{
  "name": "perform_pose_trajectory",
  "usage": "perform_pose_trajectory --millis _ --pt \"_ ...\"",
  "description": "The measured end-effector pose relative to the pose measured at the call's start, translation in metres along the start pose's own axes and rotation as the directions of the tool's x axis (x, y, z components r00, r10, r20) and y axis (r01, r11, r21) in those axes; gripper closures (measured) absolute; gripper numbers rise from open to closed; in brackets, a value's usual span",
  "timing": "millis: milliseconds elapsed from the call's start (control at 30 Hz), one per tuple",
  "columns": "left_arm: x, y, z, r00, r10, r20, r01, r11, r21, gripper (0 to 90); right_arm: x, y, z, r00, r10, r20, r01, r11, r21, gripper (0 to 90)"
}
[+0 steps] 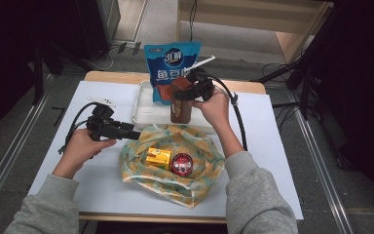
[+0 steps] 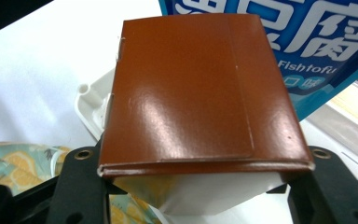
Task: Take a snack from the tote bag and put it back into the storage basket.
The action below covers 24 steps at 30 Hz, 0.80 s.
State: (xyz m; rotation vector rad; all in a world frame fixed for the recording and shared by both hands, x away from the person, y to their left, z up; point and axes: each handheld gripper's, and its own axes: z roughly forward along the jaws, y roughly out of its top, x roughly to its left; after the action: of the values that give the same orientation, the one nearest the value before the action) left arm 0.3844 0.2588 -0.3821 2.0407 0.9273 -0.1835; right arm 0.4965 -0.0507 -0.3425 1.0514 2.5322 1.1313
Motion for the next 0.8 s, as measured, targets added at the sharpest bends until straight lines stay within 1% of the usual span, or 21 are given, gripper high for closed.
perform_pose_trajectory --millis 233,433,500,600,800 --pt "0.0 -0.001 0.0 1.0 -0.003 -0.001 0.003 1.0 -0.002 37.0 -0.001 -0.009 -0.004 0.9998 -0.018 -0.006 0.018 1.0 -0.012 44.0" --pt "0.0 -0.001 0.0 1.0 -0.004 -0.002 0.004 1.0 -0.003 37.0 -0.002 -0.016 -0.008 1.0 -0.01 -0.001 0.01 1.0 -0.013 44.0" --pt "0.0 -0.001 0.0 1.0 -0.004 -0.002 0.004 1.0 -0.003 37.0 -0.002 -0.018 -0.01 1.0 -0.01 0.0 0.01 1.0 -0.014 44.1" --pt "0.0 -0.001 0.0 1.0 -0.006 -0.002 0.006 1.0 -0.002 37.0 -0.002 -0.021 -0.012 0.9997 -0.022 0.004 0.022 1.0 -0.021 44.0" --pt "0.0 -0.001 0.001 1.0 -0.003 -0.003 0.003 1.0 0.001 37.0 -0.002 -0.027 -0.016 0.9998 -0.016 0.008 0.016 0.999 -0.031 44.0"
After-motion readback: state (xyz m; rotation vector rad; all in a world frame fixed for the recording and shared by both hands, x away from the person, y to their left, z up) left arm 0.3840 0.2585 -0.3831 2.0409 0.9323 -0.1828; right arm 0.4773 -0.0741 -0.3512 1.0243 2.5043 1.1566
